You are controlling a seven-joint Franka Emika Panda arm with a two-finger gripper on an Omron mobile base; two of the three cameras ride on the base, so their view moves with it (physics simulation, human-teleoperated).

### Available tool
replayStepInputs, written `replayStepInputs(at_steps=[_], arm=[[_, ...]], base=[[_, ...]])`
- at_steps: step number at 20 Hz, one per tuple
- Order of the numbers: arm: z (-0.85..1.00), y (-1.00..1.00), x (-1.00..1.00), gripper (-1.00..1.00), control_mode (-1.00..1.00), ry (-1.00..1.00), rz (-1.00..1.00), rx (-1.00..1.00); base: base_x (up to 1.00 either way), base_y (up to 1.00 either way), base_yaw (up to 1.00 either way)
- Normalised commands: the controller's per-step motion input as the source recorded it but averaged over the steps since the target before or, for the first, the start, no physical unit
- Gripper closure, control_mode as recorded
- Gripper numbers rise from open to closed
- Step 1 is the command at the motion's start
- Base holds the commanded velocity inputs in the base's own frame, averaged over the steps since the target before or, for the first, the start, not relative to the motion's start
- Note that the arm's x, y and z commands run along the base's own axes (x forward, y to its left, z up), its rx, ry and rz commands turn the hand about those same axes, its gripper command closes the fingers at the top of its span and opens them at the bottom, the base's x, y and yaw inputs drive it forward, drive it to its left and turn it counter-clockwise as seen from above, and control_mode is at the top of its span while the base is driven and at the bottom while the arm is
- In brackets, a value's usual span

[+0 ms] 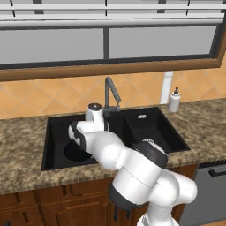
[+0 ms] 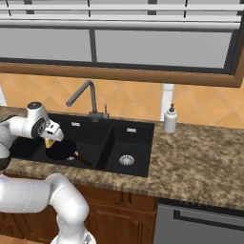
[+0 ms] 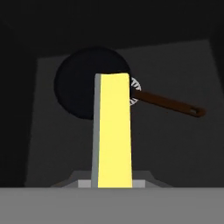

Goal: Pick the pan and sponge and place them into the sink. Then turn on the water.

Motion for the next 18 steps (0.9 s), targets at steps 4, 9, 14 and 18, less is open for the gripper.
replayStepInputs(at_steps=[4,9,14,18], arm=[[-0.21,0.05,0.16,1.00,-1.00,-0.01,0.05,0.01],[-0.20,0.11,0.02,1.00,-1.00,-0.02,0.01,0.00],[-0.19,0.03,0.00,1.00,-1.00,0.00,0.01,0.00],[-0.24,0.00,0.07,1.00,-1.00,-0.01,0.01,0.00]], base=[[0.00,0.00,0.00],[0.00,0.00,0.00],[0.00,0.00,0.00],[0.00,0.00,0.00]])
